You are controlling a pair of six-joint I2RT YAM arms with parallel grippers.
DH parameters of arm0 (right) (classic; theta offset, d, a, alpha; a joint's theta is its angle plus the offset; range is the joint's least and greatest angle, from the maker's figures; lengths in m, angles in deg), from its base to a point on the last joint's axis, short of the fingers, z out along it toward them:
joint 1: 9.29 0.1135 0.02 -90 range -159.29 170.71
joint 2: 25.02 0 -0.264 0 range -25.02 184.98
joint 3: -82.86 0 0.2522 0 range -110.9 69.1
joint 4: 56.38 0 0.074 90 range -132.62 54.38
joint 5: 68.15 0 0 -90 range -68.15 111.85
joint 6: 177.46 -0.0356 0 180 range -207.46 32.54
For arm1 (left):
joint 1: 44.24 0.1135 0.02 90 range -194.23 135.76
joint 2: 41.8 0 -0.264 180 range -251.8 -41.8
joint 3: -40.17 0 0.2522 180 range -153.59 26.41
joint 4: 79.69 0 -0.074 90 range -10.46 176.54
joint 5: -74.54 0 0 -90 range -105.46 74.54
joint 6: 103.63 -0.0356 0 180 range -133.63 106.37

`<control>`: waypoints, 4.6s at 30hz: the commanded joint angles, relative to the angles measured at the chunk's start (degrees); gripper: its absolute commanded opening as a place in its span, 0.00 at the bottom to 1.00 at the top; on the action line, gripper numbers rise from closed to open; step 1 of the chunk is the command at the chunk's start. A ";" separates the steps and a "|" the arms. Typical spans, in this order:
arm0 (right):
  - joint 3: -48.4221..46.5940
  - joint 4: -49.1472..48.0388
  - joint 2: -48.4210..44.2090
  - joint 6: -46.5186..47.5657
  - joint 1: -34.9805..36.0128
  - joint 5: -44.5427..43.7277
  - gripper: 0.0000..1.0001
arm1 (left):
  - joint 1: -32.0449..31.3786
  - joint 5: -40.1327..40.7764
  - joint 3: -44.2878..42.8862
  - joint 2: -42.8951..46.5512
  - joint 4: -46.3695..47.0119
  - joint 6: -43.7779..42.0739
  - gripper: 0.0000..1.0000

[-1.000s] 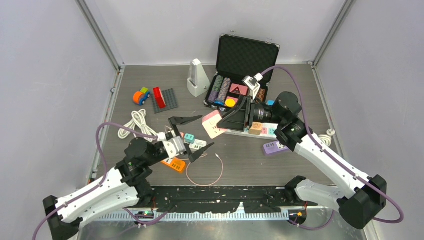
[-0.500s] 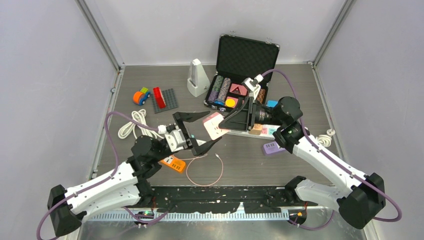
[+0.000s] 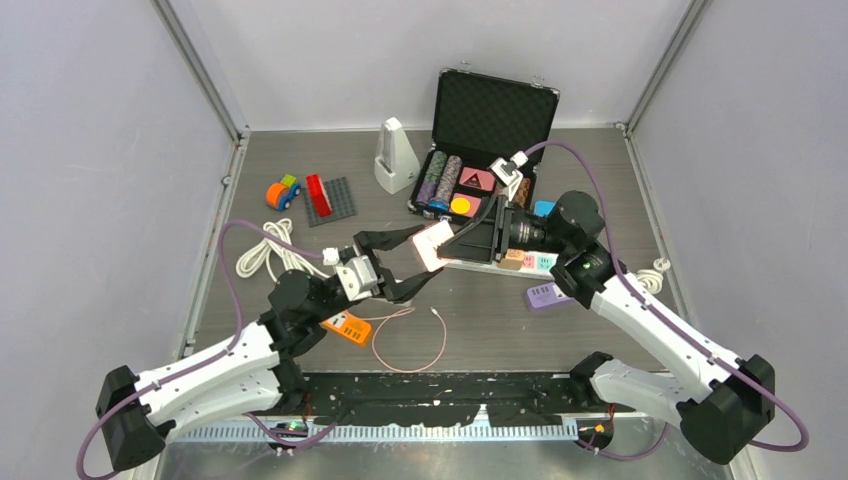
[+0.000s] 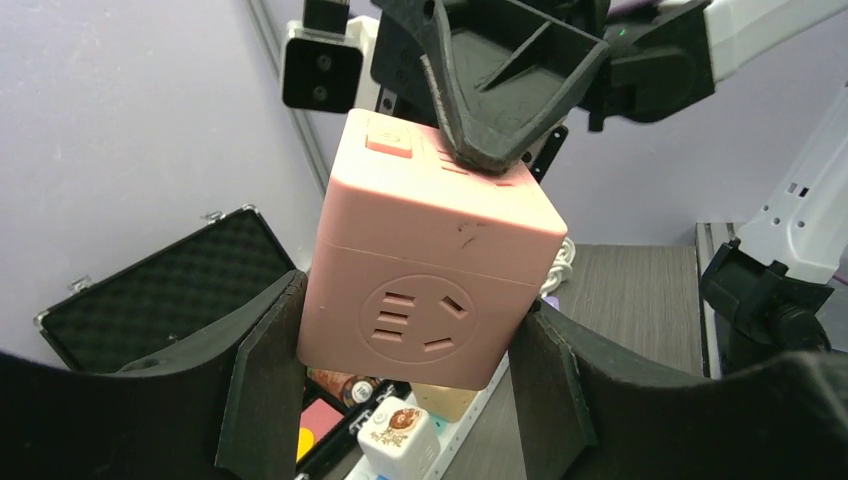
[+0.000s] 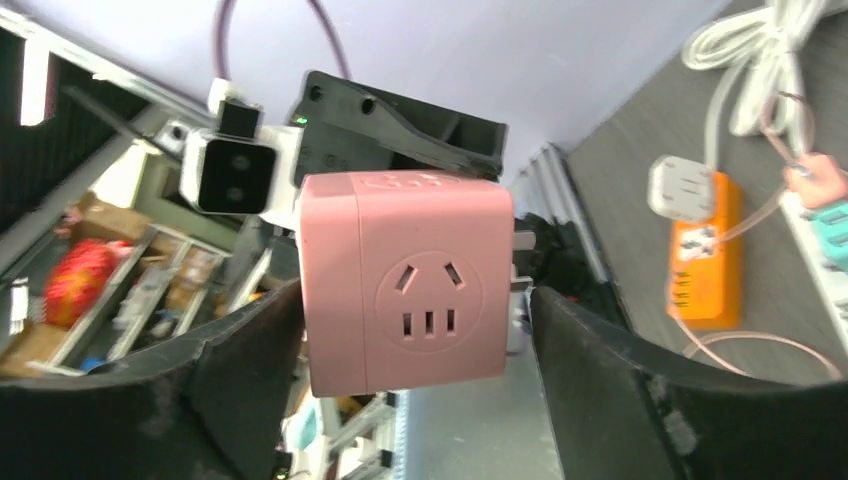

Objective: Insert the plug

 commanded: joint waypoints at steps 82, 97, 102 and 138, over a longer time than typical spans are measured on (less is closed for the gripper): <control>-5.08 57.85 16.04 51.42 -25.90 -54.54 0.06 | -0.83 21.61 -1.52 6.31 -26.64 -2.73 1.00; -6.94 60.34 20.73 54.06 -25.97 -53.91 0.05 | -0.83 21.50 -1.34 6.67 -27.20 -2.60 1.00; -6.80 61.31 22.14 54.60 -25.98 -54.76 0.05 | -0.83 21.60 -1.44 6.77 -27.42 -2.62 1.00; 2.08 58.20 19.32 41.06 -22.90 -65.17 0.14 | -0.82 22.14 -1.42 7.21 -28.10 -2.90 1.00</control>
